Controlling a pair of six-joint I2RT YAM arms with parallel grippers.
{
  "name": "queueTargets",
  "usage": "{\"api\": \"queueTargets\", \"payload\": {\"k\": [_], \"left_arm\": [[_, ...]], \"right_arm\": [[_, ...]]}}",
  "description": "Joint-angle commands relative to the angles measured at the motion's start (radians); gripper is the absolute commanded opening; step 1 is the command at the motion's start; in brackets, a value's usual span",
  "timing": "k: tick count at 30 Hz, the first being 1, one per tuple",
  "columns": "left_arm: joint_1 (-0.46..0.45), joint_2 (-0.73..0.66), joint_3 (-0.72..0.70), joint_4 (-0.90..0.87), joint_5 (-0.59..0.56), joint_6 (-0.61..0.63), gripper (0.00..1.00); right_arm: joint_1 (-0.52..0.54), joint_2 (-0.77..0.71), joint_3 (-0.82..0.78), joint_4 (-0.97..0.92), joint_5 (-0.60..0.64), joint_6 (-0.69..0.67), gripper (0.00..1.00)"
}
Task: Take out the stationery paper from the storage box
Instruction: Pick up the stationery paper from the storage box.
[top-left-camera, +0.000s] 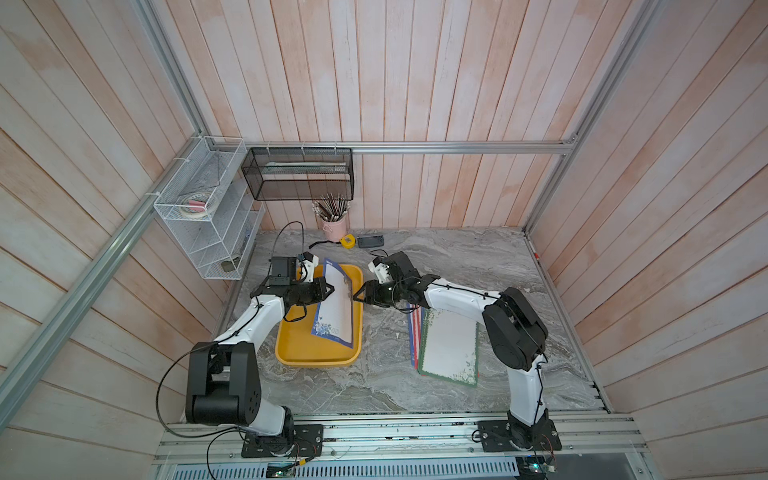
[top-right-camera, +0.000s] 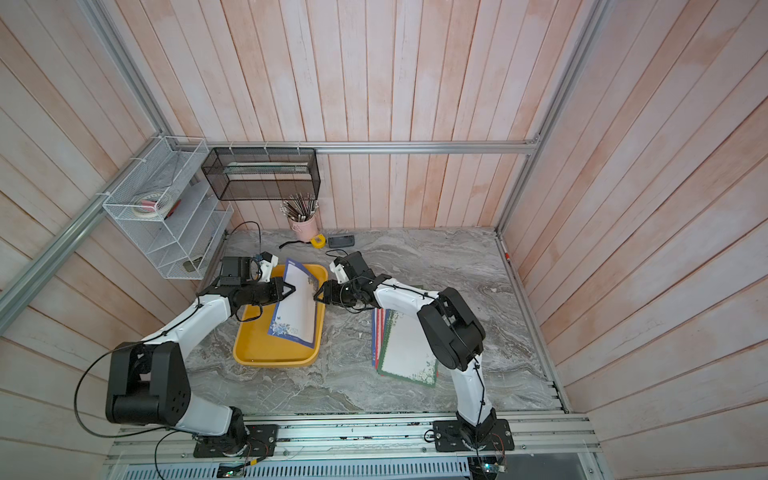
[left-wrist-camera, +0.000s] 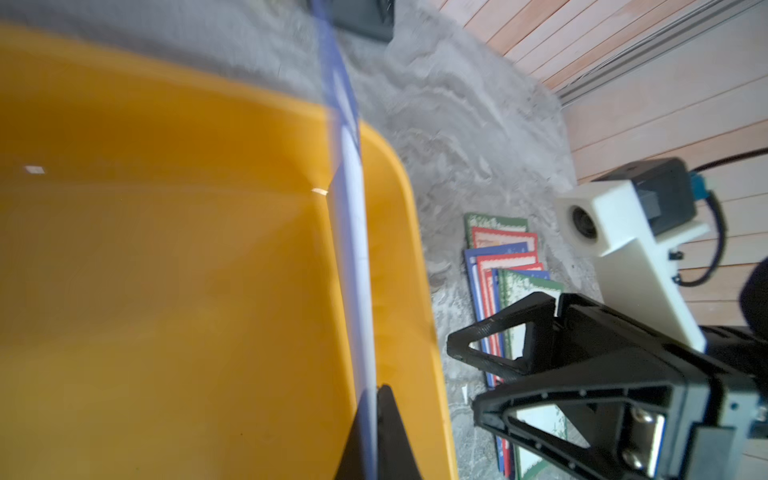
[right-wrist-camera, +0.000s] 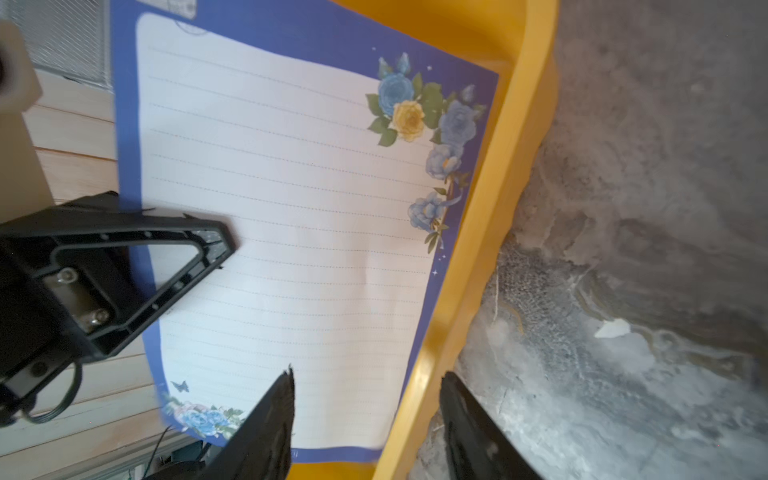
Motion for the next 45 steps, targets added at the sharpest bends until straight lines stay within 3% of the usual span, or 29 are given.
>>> {"api": "queueTargets", "payload": {"k": [1, 4, 8, 11, 12, 17, 23, 26, 29, 33, 35, 37, 39, 41, 42, 45], "left_arm": [[0.002, -0.126, 0.066, -0.007, -0.018, 0.021, 0.00], [-0.013, -0.246, 0.100, 0.027, 0.050, 0.022, 0.00], [-0.056, -0.415, 0.082, 0.204, 0.254, 0.010, 0.00], [-0.082, -0.518, 0.028, 0.423, 0.402, -0.079, 0.00], [-0.087, -0.542, 0.008, 0.500, 0.425, -0.134, 0.00], [-0.101, -0.542, -0.037, 0.787, 0.549, -0.348, 0.00], [-0.123, -0.506, -0.103, 0.959, 0.554, -0.479, 0.00], [-0.130, -0.497, -0.148, 1.083, 0.545, -0.541, 0.00], [-0.130, -0.478, -0.163, 1.095, 0.521, -0.551, 0.00], [-0.130, -0.460, -0.200, 1.141, 0.470, -0.562, 0.00], [-0.130, -0.456, -0.215, 1.158, 0.442, -0.564, 0.01], [-0.130, -0.453, -0.226, 1.165, 0.416, -0.564, 0.20], [-0.130, -0.452, -0.235, 1.162, 0.399, -0.551, 0.51], [-0.130, -0.457, -0.247, 1.144, 0.382, -0.518, 0.69], [-0.130, -0.462, -0.251, 1.118, 0.368, -0.487, 0.74], [-0.130, -0.474, -0.245, 0.994, 0.316, -0.362, 0.76]], "right_arm": [[-0.038, -0.158, -0.032, 0.053, 0.013, -0.075, 0.62], [-0.068, -0.316, -0.115, 0.097, 0.036, -0.155, 0.67], [-0.124, -0.577, -0.311, 0.314, -0.028, -0.218, 0.80], [-0.137, -0.753, -0.403, 0.421, -0.094, -0.317, 0.95], [-0.135, -0.793, -0.418, 0.438, -0.130, -0.357, 0.96], [-0.133, -0.869, -0.442, 0.469, -0.177, -0.391, 0.98], [-0.106, -0.836, -0.466, 0.625, -0.257, -0.297, 0.97], [-0.068, -0.781, -0.459, 0.678, -0.265, -0.261, 0.90], [-0.026, -0.723, -0.451, 0.744, -0.276, -0.223, 0.75], [-0.017, -0.684, -0.455, 0.780, -0.260, -0.168, 0.21], [-0.018, -0.701, -0.478, 0.759, -0.219, -0.170, 0.00], [-0.020, -0.732, -0.503, 0.709, -0.176, -0.183, 0.00], [-0.036, -0.771, -0.527, 0.652, -0.164, -0.185, 0.00], [-0.078, -0.809, -0.547, 0.581, -0.174, -0.150, 0.00], [-0.113, -0.834, -0.555, 0.533, -0.197, -0.126, 0.00], [-0.256, -0.903, -0.564, 0.274, -0.240, -0.072, 0.00]]}}
